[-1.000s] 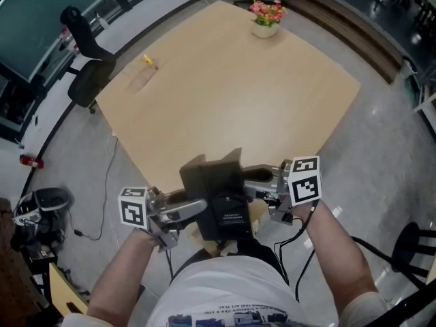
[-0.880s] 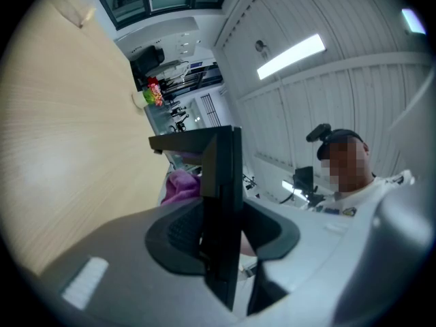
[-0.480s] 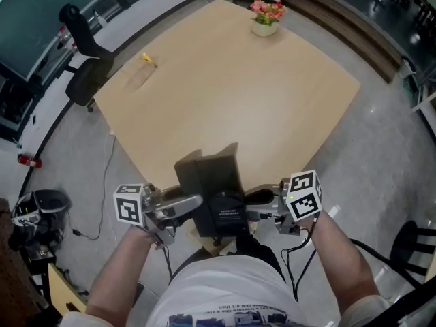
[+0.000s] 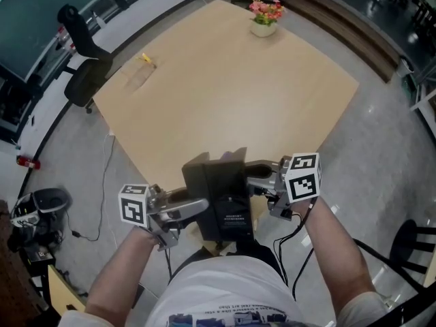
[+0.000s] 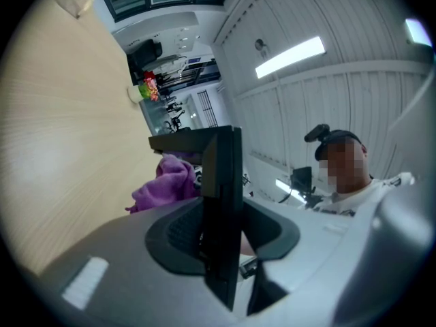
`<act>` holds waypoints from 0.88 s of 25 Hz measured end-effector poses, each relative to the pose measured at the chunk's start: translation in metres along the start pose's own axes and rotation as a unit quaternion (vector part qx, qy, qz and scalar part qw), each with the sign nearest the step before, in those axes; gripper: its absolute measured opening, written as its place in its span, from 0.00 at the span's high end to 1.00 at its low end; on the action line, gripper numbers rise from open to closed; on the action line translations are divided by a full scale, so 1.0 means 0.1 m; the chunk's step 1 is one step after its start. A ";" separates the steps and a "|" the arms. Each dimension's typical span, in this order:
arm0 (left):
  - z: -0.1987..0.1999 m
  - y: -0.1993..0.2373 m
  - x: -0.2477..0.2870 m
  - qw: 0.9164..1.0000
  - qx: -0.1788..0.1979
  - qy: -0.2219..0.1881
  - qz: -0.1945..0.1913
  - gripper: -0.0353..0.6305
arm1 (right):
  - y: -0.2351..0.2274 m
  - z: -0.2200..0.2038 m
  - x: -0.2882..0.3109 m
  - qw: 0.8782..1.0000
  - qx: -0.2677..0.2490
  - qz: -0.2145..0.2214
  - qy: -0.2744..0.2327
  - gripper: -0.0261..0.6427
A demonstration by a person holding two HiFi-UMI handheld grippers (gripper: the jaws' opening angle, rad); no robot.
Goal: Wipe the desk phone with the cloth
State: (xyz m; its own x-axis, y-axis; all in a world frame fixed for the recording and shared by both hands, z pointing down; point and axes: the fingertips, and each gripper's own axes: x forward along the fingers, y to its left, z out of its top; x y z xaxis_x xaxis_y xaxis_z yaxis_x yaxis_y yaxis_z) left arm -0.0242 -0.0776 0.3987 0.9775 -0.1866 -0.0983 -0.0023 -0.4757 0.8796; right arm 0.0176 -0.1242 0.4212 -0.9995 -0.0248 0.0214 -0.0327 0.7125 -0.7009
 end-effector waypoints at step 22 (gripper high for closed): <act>0.18 0.10 -0.14 1.000 -0.004 -0.016 0.005 0.69 | 0.41 -1.23 -0.10 0.992 0.051 0.014 0.111 0.83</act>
State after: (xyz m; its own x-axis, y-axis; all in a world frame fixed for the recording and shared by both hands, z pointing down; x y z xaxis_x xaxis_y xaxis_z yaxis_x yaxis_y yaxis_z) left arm -0.0421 -0.0956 0.4006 0.9700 -0.2198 -0.1042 -0.0106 -0.4660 0.8847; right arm 0.0264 -0.0083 0.4796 -0.9760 0.1574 0.1507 -0.0165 0.6360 -0.7715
